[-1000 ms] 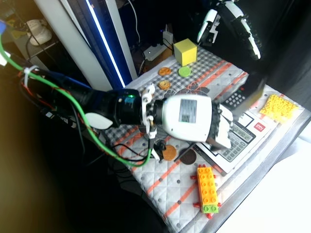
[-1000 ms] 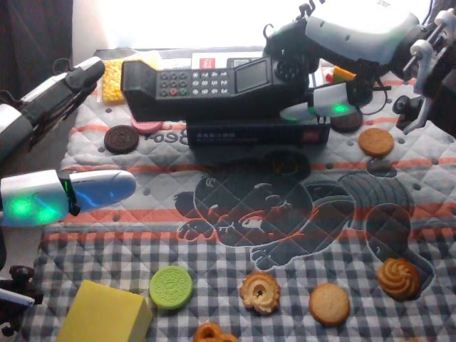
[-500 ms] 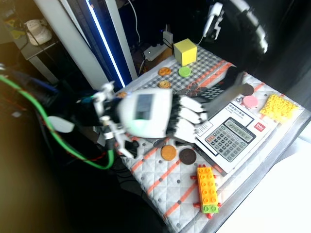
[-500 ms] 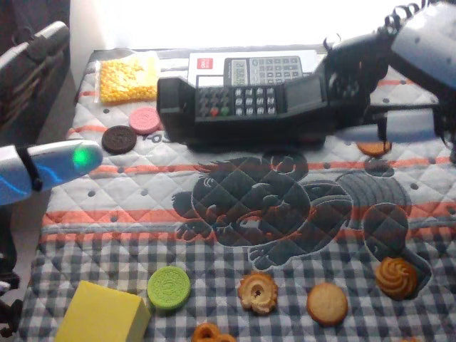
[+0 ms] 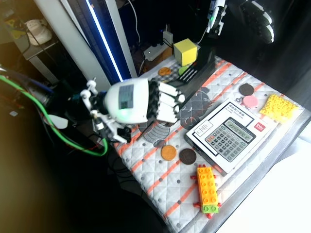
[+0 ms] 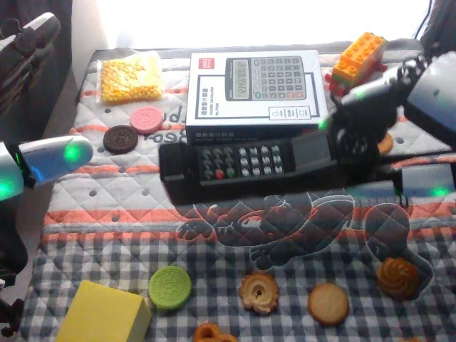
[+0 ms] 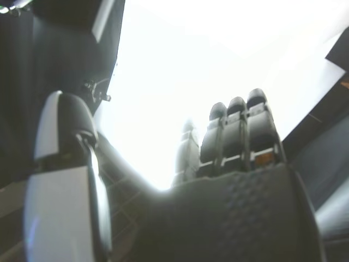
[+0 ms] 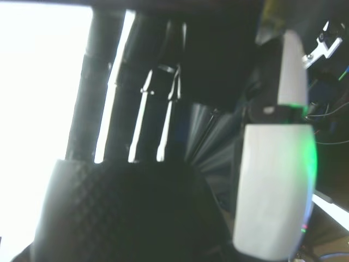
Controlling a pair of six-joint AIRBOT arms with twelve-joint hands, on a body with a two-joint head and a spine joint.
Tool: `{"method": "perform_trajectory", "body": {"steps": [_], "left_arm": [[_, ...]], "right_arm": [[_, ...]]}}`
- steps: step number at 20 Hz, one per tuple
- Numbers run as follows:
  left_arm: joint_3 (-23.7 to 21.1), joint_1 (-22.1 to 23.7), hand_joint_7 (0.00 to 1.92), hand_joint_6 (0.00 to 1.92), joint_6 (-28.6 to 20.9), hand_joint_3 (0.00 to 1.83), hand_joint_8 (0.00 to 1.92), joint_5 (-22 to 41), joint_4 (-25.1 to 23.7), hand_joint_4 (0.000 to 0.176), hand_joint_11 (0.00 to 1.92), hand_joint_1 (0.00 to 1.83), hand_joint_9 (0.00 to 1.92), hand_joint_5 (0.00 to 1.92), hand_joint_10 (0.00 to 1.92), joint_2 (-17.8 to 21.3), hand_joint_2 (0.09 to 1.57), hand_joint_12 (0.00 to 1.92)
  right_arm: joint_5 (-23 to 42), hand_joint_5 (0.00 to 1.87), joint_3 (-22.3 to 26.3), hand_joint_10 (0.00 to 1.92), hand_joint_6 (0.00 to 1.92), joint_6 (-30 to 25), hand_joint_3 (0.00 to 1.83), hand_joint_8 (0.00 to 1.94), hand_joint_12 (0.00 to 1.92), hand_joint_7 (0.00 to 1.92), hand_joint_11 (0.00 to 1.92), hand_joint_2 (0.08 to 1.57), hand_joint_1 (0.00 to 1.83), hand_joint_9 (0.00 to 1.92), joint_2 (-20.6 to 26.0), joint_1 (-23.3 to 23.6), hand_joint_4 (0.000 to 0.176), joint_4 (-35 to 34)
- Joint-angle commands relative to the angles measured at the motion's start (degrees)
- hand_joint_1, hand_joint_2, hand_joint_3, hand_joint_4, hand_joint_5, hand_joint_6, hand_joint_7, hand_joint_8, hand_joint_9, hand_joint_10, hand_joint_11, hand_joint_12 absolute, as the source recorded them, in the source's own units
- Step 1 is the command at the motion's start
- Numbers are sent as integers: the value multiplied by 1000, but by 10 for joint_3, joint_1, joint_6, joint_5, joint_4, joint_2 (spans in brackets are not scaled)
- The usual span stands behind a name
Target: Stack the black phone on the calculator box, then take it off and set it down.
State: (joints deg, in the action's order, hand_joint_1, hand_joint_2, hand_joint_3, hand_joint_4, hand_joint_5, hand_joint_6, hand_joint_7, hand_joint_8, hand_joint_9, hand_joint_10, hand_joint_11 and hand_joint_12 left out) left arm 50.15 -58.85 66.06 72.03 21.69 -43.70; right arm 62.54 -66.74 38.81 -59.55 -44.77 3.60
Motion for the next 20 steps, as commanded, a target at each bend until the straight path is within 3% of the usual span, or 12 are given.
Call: {"method": "perform_trajectory", "body": {"steps": [1, 3, 6, 7, 9, 12, 14, 15, 16, 18, 19, 20], "left_arm": [[0, 1, 74, 3, -7, 8, 2, 71, -1, 131, 0, 800, 1, 70, 0, 3, 907, 0], [0, 1, 67, 1, -7, 6, 1, 71, -1, 129, 0, 811, 0, 67, 0, 3, 906, 0], [3, 1, 78, 2, -12, 5, 4, 69, -1, 125, 0, 812, 13, 73, 4, 3, 907, 0], [3, 1, 63, 1, -12, 3, 0, 70, -1, 131, 0, 829, 2, 71, 0, 3, 903, 0], [3, 1, 60, 5, -16, 0, 0, 73, -2, 138, 0, 843, 0, 83, 0, 3, 895, 0], [7, -4, 49, 3, -41, 0, 0, 80, -2, 159, 0, 829, 0, 81, 0, 2, 897, 0], [8, -12, 73, 6, -60, 0, 9, 98, -2, 151, 0, 838, 0, 91, 0, 2, 887, 0], [8, -15, 66, 3, -70, 0, 5, 111, -5, 146, 0, 837, 0, 84, 0, 2, 888, 0], [8, -18, 60, 0, -85, 0, 2, 125, -8, 167, 0, 842, 0, 75, 0, 2, 888, 0], [8, -27, 60, 0, -117, 8, 2, 154, -16, 134, 24, 759, 23, 39, 9, 2, 912, 11], [9, -31, 75, 0, -133, 3, 0, 164, -20, 109, 64, 691, 72, 31, 2, 1, 919, 51], [10, -35, 136, 1, -149, 0, 2, 174, -25, 106, 12, 624, 143, 55, 3, 0, 937, 357]], "right_arm": [[73, 1197, 0, 625, 427, -8, 1, 640, 1138, 1286, 950, 1018, 1294, 1207, 0, 5, 0, -14], [63, 1057, -2, 462, 734, -8, 0, 662, 1119, 1239, 882, 1049, 1270, 1201, -5, 4, 0, -13], [62, 741, 2, 180, 1111, -8, 3, 1123, 1017, 1013, 756, 1169, 1238, 1139, -6, 0, 0, -11], [62, 675, 3, 107, 411, -8, 0, 494, 1012, 914, 704, 1124, 982, 1053, -5, 0, 0, -10], [65, 537, 8, 5, 24, -10, 0, 33, 945, 637, 371, 1056, 768, 707, -2, -1, 12, -6], [99, 282, 14, 0, 0, -30, 0, 0, 796, 285, 32, 1006, 576, 272, 4, -18, 92, -11], [133, 148, 17, 0, 1, -46, 0, 0, 465, 123, 0, 990, 510, 120, 11, -35, 59, -23], [154, 131, 23, 0, 0, -46, 1, 0, 384, 122, 27, 982, 484, 123, 15, -44, 65, -31], [177, 145, 30, 0, 0, -46, 4, 0, 281, 134, 47, 954, 555, 121, 23, -56, 95, -39], [226, 133, 44, 0, 0, -46, 2, 2, 255, 144, 64, 945, 517, 117, 40, -88, 72, -66], [246, 120, 48, 8, 0, -46, 14, 2, 257, 145, 78, 981, 503, 141, 46, -103, 78, -78], [262, 139, 51, 13, 1, -46, 8, 5, 255, 212, 129, 1036, 544, 229, 50, -116, 77, -89]]}}
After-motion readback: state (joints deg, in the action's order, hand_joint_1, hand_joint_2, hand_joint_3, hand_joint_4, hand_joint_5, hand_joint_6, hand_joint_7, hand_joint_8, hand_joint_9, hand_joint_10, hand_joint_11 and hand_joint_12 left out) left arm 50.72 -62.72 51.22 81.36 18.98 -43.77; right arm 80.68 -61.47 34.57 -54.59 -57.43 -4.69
